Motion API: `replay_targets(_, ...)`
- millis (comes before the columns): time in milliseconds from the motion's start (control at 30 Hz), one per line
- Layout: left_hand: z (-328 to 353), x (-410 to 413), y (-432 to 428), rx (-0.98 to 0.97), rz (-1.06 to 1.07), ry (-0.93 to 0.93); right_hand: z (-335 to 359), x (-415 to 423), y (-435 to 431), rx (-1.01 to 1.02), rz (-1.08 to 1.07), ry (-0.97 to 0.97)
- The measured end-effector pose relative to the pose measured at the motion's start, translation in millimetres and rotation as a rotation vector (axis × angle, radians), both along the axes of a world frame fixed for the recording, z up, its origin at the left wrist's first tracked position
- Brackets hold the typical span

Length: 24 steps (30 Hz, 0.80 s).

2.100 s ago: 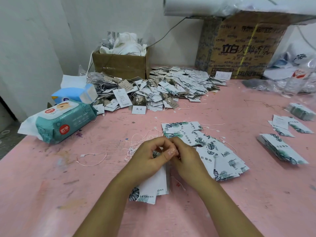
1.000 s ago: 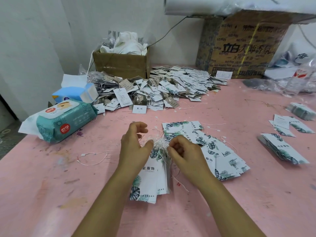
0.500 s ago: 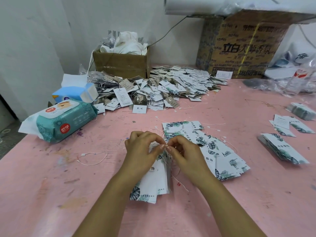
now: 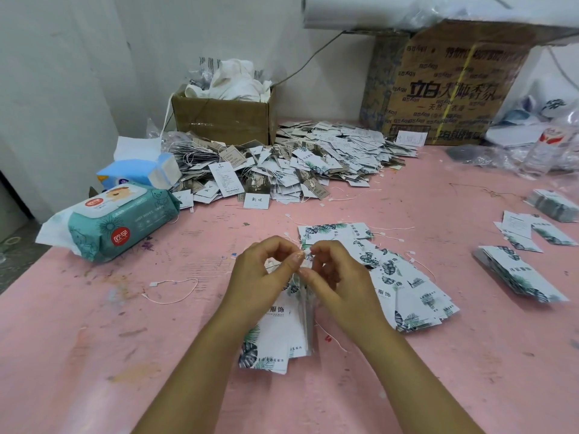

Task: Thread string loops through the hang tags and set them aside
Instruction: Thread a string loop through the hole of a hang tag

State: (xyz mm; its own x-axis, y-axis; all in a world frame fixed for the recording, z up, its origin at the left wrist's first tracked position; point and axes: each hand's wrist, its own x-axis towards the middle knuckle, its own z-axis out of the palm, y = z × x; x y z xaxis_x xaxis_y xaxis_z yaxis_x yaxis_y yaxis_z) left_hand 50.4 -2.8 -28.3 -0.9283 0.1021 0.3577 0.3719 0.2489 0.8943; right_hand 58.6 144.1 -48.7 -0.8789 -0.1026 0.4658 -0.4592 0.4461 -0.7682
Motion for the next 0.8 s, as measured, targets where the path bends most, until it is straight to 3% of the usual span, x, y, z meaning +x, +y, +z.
replay_targets(300, 0.0, 0.4, 1.3, -0.028, -0.011, 0.004, 0.7, -2.2, 7.3, 0.108, -0.111, -0.050)
replay_targets(500, 1.3, 2.2, 3.5, -0.052, -0.019, -0.022, 5.5, -1.2, 5.5, 0.073, -0.068, 0.093)
replay_targets(800, 3.1, 5.2, 5.6, -0.040, -0.065, -0.033, 5.7, 2.9, 2.0, 0.039, 0.088, -0.009)
